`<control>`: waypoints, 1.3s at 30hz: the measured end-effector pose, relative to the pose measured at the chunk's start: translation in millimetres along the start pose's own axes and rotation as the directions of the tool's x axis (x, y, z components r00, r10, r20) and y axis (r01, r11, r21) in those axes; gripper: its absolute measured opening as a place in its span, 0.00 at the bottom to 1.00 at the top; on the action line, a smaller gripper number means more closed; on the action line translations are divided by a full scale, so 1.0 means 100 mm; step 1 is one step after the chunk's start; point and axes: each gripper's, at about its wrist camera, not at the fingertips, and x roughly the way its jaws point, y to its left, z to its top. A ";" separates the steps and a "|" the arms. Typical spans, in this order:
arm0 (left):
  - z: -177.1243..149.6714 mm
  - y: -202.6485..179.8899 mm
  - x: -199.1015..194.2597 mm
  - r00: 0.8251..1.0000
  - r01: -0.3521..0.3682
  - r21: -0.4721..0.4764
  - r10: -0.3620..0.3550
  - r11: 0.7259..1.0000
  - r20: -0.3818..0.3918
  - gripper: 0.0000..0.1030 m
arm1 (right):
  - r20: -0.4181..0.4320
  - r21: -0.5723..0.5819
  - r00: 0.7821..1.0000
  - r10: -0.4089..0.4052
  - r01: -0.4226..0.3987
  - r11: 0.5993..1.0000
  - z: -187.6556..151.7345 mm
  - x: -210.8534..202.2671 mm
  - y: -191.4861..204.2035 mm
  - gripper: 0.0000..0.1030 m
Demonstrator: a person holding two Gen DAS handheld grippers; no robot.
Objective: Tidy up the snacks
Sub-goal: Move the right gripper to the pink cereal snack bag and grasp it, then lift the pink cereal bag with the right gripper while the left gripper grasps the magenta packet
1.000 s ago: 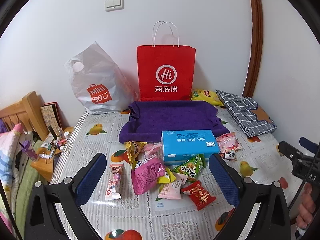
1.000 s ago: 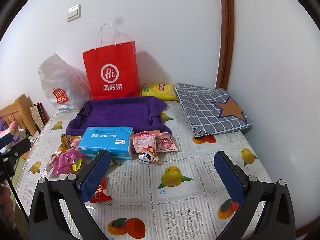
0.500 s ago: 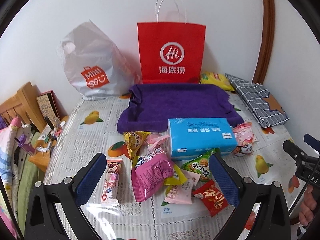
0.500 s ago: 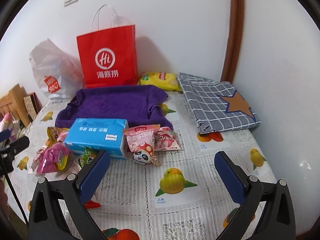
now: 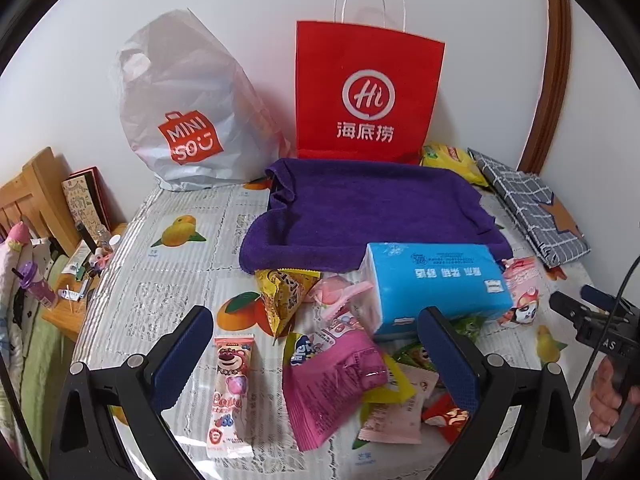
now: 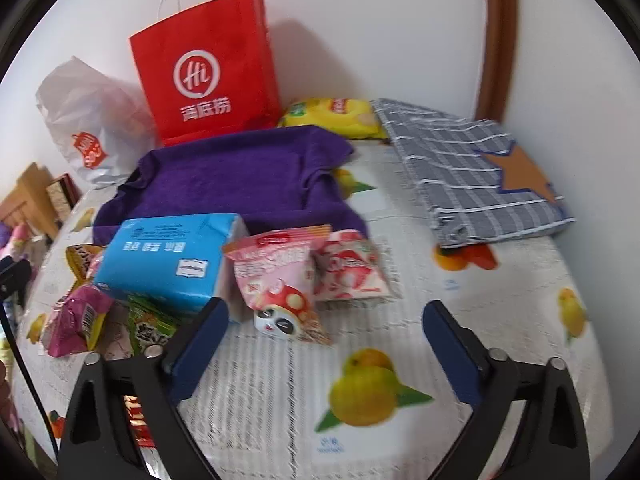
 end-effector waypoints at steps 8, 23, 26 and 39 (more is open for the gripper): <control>0.00 0.14 0.17 0.999 -0.001 -0.007 0.001 1.000 -0.032 1.00 | -0.060 -0.057 0.998 0.019 -0.023 0.998 -0.03 0.41 0.17 0.68; -0.20 0.62 0.26 0.995 -0.007 -0.107 -0.004 0.994 -0.099 1.00 | -0.079 -0.104 0.996 0.038 -0.046 0.993 -0.11 0.66 0.29 0.45; -0.22 0.58 0.26 0.994 0.010 -0.100 -0.021 0.995 -0.105 1.00 | -0.068 -0.099 0.997 0.044 -0.051 0.994 -0.12 0.60 0.28 0.44; -0.24 0.12 0.46 0.979 0.110 -0.054 -0.117 0.992 -0.166 1.00 | 0.002 -0.082 1.000 0.017 -0.016 0.997 -0.18 0.18 0.14 0.44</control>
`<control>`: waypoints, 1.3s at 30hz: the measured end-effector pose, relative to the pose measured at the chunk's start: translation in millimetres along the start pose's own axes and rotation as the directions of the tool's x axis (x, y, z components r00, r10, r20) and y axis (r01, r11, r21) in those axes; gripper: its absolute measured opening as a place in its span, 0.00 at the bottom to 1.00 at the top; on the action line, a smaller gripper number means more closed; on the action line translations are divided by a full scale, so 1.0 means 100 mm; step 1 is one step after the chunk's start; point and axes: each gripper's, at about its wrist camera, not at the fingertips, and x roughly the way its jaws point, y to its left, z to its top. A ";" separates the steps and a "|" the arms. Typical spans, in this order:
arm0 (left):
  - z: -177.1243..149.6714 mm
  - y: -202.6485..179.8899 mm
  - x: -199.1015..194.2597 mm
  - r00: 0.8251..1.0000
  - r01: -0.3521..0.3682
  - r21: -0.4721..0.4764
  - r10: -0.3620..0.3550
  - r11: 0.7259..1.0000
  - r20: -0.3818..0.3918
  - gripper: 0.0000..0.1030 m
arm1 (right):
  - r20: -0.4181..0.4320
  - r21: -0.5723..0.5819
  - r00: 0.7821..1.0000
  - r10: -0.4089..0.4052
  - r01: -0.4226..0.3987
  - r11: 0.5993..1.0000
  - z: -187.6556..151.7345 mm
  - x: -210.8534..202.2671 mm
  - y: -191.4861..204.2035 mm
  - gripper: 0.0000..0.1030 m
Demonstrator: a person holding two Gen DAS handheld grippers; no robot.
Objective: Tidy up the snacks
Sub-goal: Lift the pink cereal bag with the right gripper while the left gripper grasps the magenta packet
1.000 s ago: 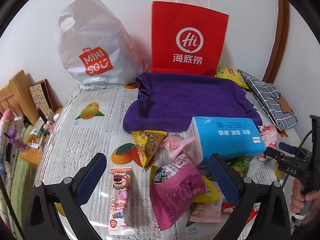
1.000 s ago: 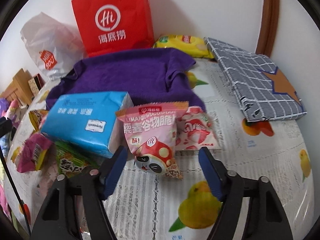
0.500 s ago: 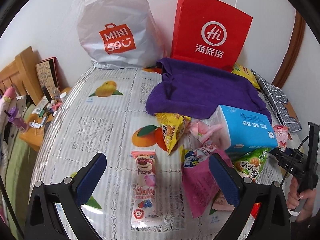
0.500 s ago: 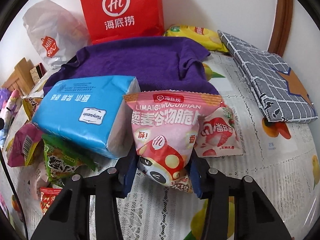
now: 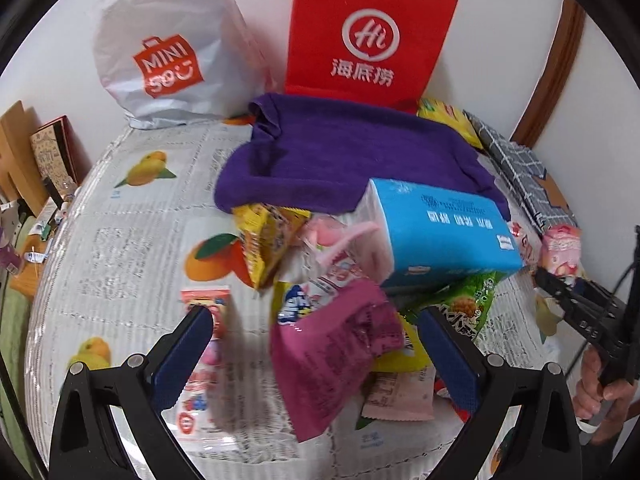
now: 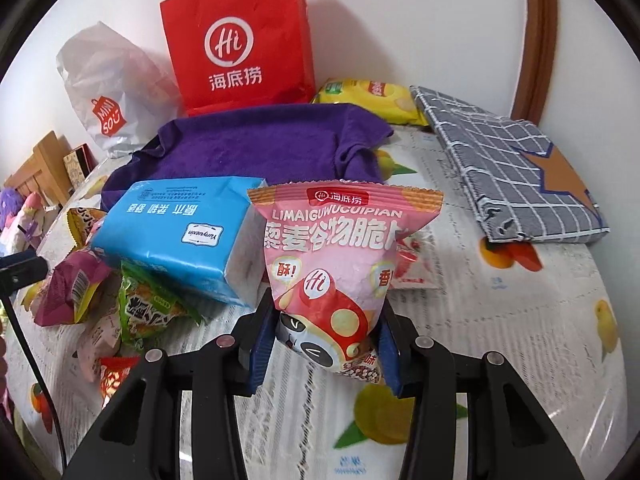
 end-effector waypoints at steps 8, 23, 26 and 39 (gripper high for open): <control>0.00 -0.04 0.20 0.999 -0.016 -0.034 0.015 0.999 -0.051 1.00 | 0.021 0.031 0.999 -0.025 0.024 0.999 -0.11 -0.18 -0.15 0.44; 0.00 -0.03 0.33 0.996 0.015 -0.063 -0.021 0.998 -0.089 0.71 | 0.026 0.017 0.999 -0.038 0.037 0.999 -0.19 -0.30 -0.14 0.44; -0.01 -0.03 0.28 0.996 0.040 -0.065 -0.045 0.997 -0.081 0.69 | 0.029 0.010 0.999 -0.039 0.039 0.999 -0.18 -0.32 -0.11 0.44; -0.04 -0.04 -0.07 0.998 0.064 -0.047 -0.065 0.997 -0.026 0.68 | 0.056 0.002 0.998 -0.033 0.033 0.999 -0.21 -0.53 -0.02 0.44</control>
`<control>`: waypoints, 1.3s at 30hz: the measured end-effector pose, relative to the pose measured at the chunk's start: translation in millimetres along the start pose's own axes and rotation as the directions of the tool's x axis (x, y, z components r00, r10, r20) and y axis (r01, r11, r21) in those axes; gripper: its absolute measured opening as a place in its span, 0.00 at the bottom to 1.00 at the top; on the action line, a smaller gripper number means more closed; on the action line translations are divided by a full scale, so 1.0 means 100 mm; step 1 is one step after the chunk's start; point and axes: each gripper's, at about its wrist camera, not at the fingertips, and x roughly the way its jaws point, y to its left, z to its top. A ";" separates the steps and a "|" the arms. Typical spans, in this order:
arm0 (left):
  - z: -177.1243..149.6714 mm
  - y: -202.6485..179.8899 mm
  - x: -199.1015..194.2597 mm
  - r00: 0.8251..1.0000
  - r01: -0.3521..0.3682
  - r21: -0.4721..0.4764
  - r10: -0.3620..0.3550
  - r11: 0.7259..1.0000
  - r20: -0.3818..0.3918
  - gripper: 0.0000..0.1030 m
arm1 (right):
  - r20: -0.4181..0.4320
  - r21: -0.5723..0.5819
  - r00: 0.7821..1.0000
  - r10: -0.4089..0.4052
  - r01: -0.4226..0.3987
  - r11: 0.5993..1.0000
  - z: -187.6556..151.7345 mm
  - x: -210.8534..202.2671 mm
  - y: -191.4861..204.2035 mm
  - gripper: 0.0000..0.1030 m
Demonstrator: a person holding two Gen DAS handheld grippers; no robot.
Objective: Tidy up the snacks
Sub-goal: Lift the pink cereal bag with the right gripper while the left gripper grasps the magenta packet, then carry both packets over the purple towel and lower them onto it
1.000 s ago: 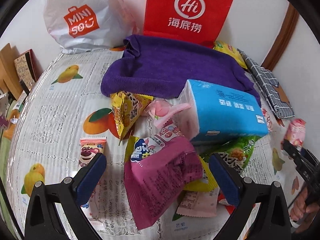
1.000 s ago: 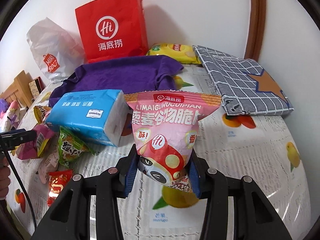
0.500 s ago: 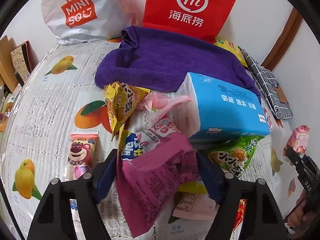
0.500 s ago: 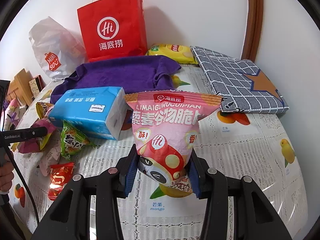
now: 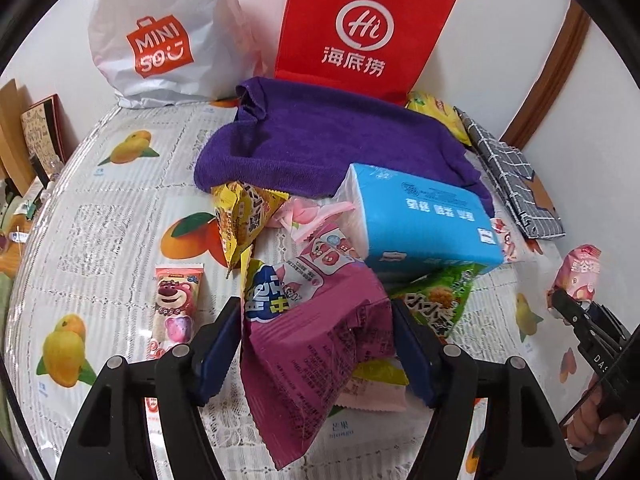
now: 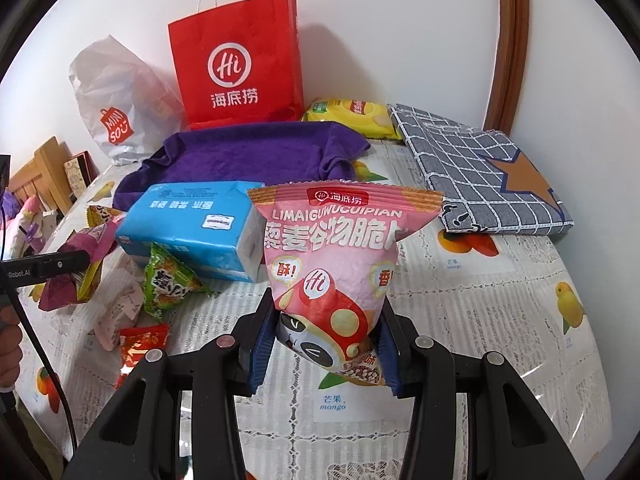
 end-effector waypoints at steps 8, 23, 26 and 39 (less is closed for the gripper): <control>0.00 -0.11 -0.23 1.000 0.011 0.018 -0.012 1.000 0.027 0.68 | 0.030 0.006 1.000 0.006 -0.006 1.000 0.06 -0.21 0.03 0.44; 0.29 -0.37 -0.50 0.996 0.050 0.054 -0.054 0.997 0.067 0.68 | 0.066 0.016 0.998 0.017 -0.018 1.000 0.43 -0.36 0.09 0.42; 0.41 -0.40 -0.51 0.996 0.050 0.061 -0.054 0.997 0.071 0.68 | 0.062 0.010 0.998 0.025 -0.026 1.000 0.54 -0.30 0.13 0.41; 1.07 -0.37 -0.38 0.994 0.048 0.071 -0.055 0.996 0.096 0.68 | 0.062 -0.026 0.996 0.064 -0.062 0.998 1.17 0.10 0.34 0.41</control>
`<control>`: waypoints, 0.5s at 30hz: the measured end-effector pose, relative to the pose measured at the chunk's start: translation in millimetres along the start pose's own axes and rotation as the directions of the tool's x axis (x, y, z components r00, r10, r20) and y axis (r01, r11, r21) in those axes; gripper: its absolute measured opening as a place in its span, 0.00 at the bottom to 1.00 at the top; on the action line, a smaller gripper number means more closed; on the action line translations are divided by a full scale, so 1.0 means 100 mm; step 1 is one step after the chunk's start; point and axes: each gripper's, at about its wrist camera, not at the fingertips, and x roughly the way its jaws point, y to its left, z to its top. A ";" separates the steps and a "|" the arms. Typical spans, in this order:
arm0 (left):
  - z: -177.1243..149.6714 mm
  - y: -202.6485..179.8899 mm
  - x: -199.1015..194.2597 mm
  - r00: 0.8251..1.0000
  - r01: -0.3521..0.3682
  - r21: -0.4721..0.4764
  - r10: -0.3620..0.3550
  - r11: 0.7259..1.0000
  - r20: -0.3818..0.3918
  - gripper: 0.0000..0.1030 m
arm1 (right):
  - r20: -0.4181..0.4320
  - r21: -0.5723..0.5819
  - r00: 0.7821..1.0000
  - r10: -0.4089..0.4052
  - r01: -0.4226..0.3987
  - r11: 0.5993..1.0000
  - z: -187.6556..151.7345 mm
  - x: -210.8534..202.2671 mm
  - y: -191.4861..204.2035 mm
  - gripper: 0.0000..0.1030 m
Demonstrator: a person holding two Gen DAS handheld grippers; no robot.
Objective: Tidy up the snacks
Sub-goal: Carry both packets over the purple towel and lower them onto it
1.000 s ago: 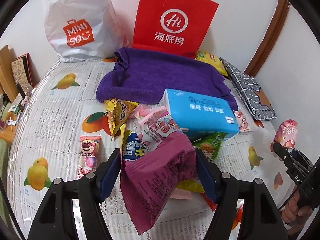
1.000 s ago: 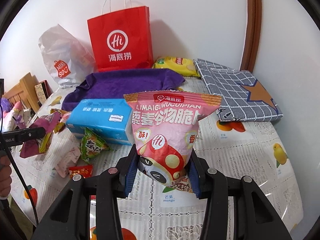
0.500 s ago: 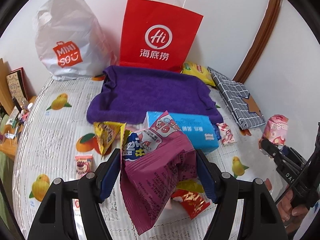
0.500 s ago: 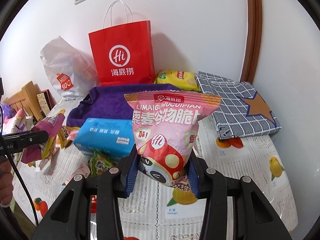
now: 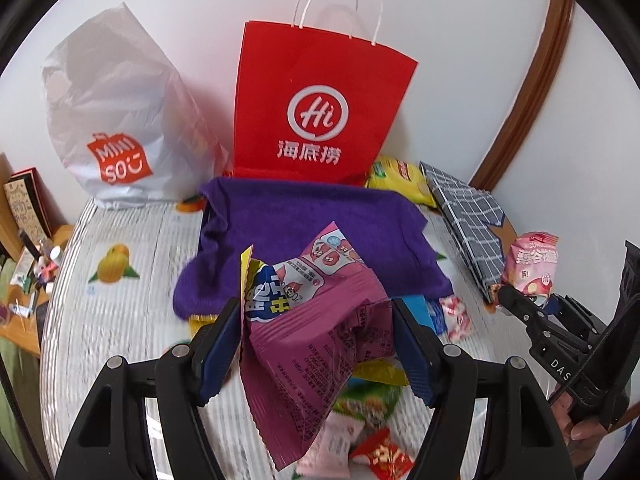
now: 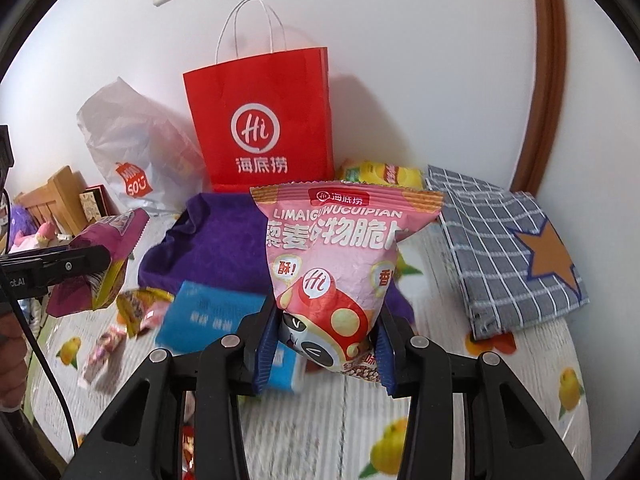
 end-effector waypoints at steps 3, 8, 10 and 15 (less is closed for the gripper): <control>0.16 0.03 0.08 1.000 -0.008 0.000 0.008 1.000 0.007 0.68 | 0.006 -0.002 1.000 0.004 -0.004 1.000 0.18 0.13 0.01 0.41; 0.43 0.09 0.26 1.000 -0.024 0.008 0.024 1.000 0.021 0.68 | 0.006 -0.007 1.000 0.000 0.000 1.000 0.46 0.43 0.01 0.41; 0.52 0.14 0.34 0.999 -0.025 0.003 0.025 1.000 0.023 0.68 | 0.001 -0.006 1.000 -0.002 0.002 1.000 0.56 0.56 0.01 0.41; 0.71 0.33 0.57 0.999 -0.035 -0.028 0.036 0.999 0.011 0.68 | -0.006 -0.011 1.000 -0.002 0.002 1.000 0.75 0.84 -0.02 0.41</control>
